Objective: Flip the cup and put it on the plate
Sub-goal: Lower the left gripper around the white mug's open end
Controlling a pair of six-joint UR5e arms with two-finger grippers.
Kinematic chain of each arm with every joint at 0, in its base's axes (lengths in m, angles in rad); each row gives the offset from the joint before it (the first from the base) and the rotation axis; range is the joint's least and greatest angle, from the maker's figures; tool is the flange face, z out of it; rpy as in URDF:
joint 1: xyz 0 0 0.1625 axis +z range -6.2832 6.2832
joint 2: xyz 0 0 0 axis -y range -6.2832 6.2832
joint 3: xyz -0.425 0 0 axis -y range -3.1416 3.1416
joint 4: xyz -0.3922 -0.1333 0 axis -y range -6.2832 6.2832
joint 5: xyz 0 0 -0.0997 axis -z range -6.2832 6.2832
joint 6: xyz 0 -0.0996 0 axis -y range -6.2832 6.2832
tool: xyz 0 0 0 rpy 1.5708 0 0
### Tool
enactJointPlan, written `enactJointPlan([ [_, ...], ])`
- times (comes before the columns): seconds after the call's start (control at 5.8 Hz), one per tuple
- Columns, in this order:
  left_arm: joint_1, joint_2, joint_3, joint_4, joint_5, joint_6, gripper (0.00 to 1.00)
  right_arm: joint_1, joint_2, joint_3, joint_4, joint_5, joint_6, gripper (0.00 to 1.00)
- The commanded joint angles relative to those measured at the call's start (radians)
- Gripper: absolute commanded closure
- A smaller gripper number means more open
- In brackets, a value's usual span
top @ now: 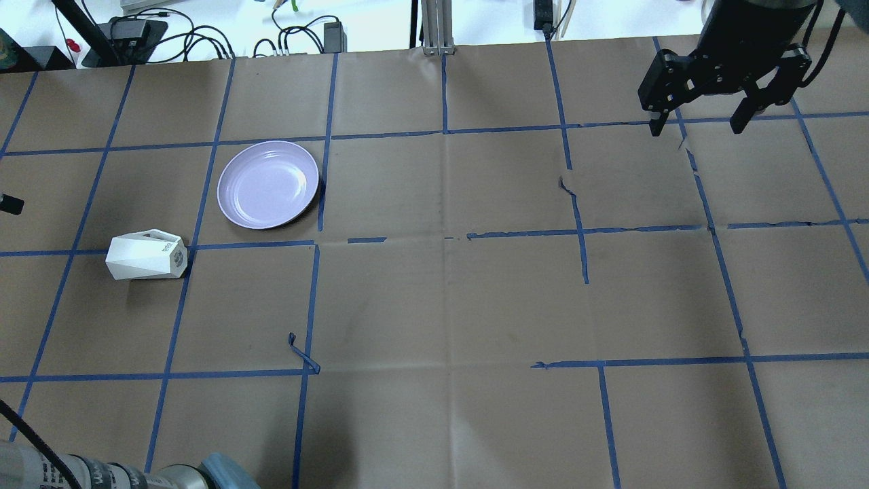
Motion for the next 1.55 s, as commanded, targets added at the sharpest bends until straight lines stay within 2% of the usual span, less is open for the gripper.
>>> enactJointPlan([
  [0.0, 0.067, -0.185, 0.002, -0.072, -0.143, 0.214, 0.01, 0.0, 0.0, 0.0, 0.0, 0.0, 0.0, 0.0],
  [0.52, 0.076, -0.382, 0.0, -0.296, -0.254, 0.467, 0.01, 0.0, 0.0, 0.0, 0.0, 0.0, 0.0, 0.0],
  [0.86, 0.067, -0.405, -0.001, -0.379, -0.308, 0.493, 0.01, 0.0, 0.0, 0.0, 0.0, 0.0, 0.0, 0.0],
  [1.03, 0.062, -0.405, -0.001, -0.378, -0.326, 0.492, 0.01, 0.0, 0.0, 0.0, 0.0, 0.0, 0.0, 0.0],
  [1.21, 0.061, -0.408, -0.001, -0.387, -0.392, 0.49, 0.01, 0.0, 0.0, 0.0, 0.0, 0.0, 0.0, 0.0],
  [1.38, 0.061, -0.407, -0.001, -0.412, -0.449, 0.489, 0.22, 0.0, 0.0, 0.0, 0.0, 0.0, 0.0, 0.0],
])
